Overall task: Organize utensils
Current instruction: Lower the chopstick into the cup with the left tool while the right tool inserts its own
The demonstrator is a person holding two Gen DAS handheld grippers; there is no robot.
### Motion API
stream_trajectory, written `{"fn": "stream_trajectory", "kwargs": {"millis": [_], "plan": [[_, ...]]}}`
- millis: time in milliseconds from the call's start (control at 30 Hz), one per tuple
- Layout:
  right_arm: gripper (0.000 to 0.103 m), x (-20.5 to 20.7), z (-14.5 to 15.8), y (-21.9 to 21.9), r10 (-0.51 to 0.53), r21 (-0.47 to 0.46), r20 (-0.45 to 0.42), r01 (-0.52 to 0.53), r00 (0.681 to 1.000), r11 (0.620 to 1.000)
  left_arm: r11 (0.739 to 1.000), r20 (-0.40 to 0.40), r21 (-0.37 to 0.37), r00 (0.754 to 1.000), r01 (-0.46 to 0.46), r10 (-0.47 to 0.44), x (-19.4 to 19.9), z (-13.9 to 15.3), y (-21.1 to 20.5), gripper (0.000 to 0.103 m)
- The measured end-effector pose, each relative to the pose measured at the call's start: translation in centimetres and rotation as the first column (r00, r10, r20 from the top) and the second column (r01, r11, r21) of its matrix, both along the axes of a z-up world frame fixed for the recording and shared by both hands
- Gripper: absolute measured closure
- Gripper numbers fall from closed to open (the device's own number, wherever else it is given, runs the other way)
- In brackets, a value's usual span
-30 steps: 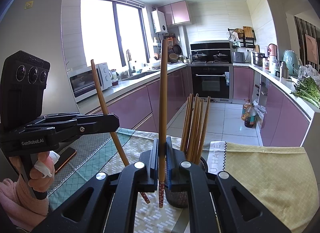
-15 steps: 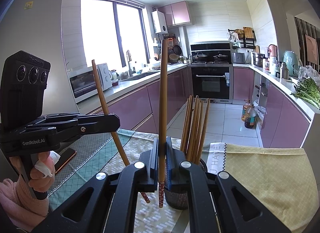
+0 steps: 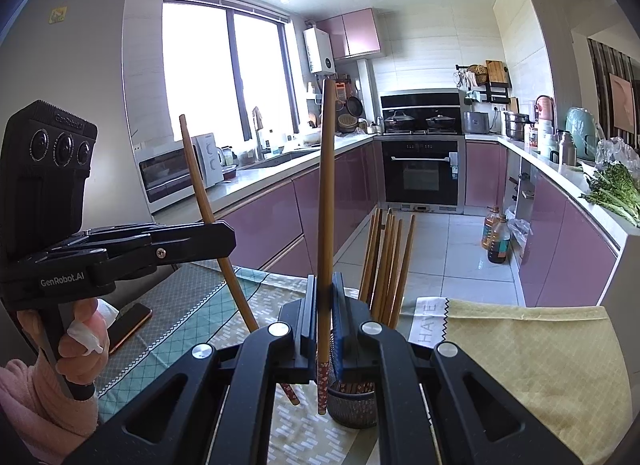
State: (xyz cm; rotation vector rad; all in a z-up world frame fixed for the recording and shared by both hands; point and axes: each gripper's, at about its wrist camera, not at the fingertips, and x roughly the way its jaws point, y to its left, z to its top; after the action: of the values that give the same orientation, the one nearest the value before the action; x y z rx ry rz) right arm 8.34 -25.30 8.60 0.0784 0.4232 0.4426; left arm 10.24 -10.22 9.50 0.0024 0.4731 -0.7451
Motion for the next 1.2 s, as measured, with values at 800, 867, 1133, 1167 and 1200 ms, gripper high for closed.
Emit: {"fn": "stream_trajectory", "kwargs": {"millis": [800, 867, 1133, 1167, 1200], "plan": [[0.097, 0.6, 0.4, -0.2, -0.022, -0.012, 0.041, 0.023, 0.999, 1.0, 0.999, 0.05, -0.039, 0.999, -0.001, 0.003, 0.4, 0.6, -1.5, 0.096], [0.097, 0.6, 0.2, 0.1, -0.025, -0.012, 0.036, 0.026, 0.999, 1.0, 0.999, 0.05, -0.038, 0.999, -0.008, 0.01, 0.6, 0.4, -1.6, 0.096], [0.097, 1.4, -0.2, -0.2, -0.039, -0.02, 0.021, 0.039, 0.999, 0.999, 0.999, 0.023, -0.041, 1.0, -0.018, 0.019, 1.2, -0.4, -2.0, 0.096], [0.097, 1.5, -0.2, -0.2, -0.042, -0.022, 0.02, 0.043, 0.999, 0.999, 0.999, 0.022, -0.042, 1.0, -0.016, 0.017, 1.3, -0.5, -2.1, 0.096], [0.097, 1.6, -0.4, -0.2, -0.043, -0.022, 0.016, 0.044, 0.999, 0.999, 0.999, 0.022, -0.041, 1.0, -0.017, 0.018, 1.3, -0.6, -2.2, 0.096]]}}
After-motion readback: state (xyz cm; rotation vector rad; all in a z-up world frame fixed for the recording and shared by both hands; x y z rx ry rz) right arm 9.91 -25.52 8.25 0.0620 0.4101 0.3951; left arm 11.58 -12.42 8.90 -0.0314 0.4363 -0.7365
